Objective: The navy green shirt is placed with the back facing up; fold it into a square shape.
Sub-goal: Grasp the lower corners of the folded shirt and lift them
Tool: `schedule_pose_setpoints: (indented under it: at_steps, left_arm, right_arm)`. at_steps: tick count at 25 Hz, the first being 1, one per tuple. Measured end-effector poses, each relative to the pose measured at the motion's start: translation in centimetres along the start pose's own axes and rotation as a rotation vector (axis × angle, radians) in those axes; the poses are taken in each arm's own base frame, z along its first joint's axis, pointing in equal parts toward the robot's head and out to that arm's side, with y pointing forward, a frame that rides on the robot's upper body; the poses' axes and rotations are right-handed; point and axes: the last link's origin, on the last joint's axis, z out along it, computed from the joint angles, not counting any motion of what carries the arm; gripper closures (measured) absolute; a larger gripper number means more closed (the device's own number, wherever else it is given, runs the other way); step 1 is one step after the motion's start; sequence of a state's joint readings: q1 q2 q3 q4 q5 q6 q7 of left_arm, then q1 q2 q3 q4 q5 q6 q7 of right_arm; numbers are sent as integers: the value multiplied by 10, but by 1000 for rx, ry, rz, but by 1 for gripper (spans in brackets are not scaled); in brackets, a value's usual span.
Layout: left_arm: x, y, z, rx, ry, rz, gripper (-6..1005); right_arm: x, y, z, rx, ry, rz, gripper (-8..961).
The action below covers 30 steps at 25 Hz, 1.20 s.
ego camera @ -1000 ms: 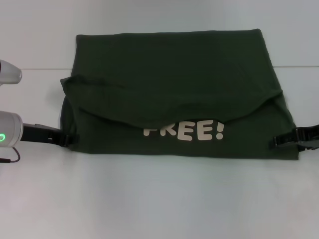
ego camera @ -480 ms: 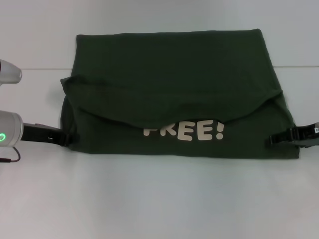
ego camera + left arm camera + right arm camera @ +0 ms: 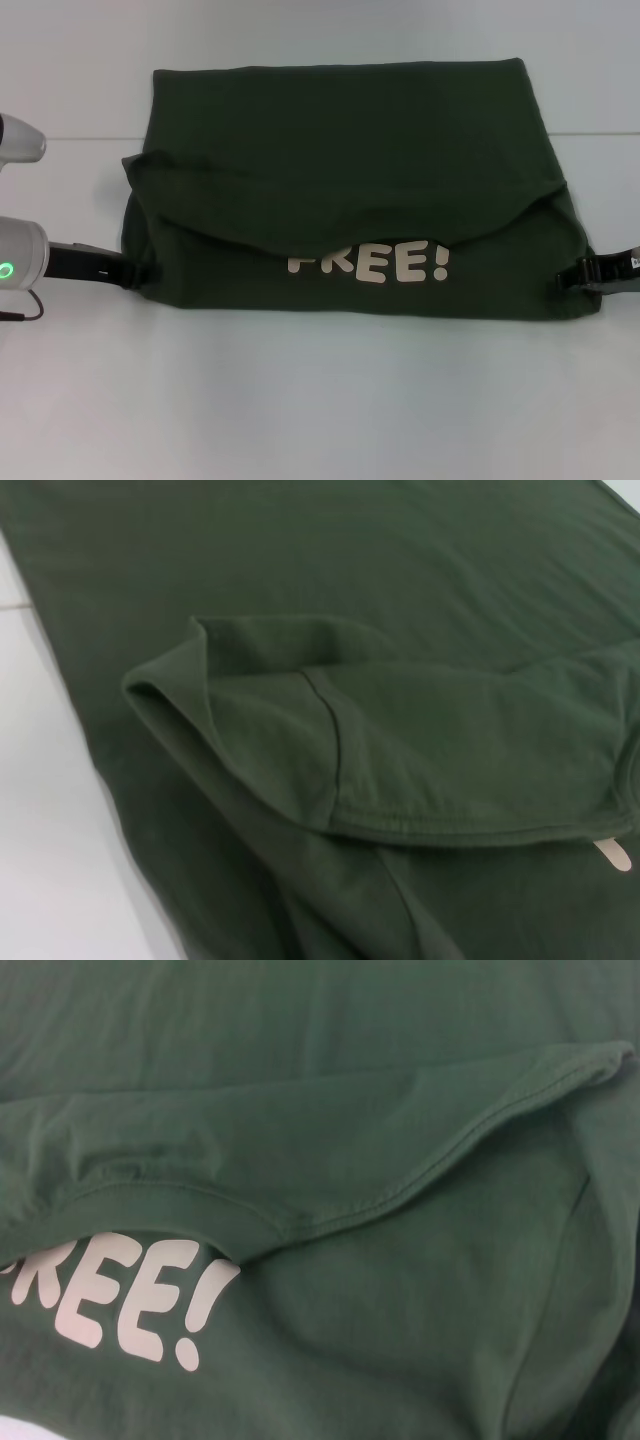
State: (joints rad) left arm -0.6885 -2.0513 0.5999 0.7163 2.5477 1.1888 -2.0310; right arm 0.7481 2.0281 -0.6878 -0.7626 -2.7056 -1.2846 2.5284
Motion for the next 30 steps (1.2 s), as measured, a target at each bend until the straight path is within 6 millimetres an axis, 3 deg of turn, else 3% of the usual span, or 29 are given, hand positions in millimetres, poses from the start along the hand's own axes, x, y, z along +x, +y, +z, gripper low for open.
schedule_pose_setpoints:
  at_steps: [2, 18, 30]
  left_arm:
    - [1, 0, 0, 0, 1, 1, 998]
    - [2, 4, -5, -38, -44, -1, 993]
    - [-17, 16, -37, -146, -317, -105, 989]
  right_arm:
    - [0, 0, 0, 1, 0, 0, 576]
    - [-1, 0, -9, -19, 37, -26, 907]
    - [32, 2, -38, -155, 280, -101, 909]
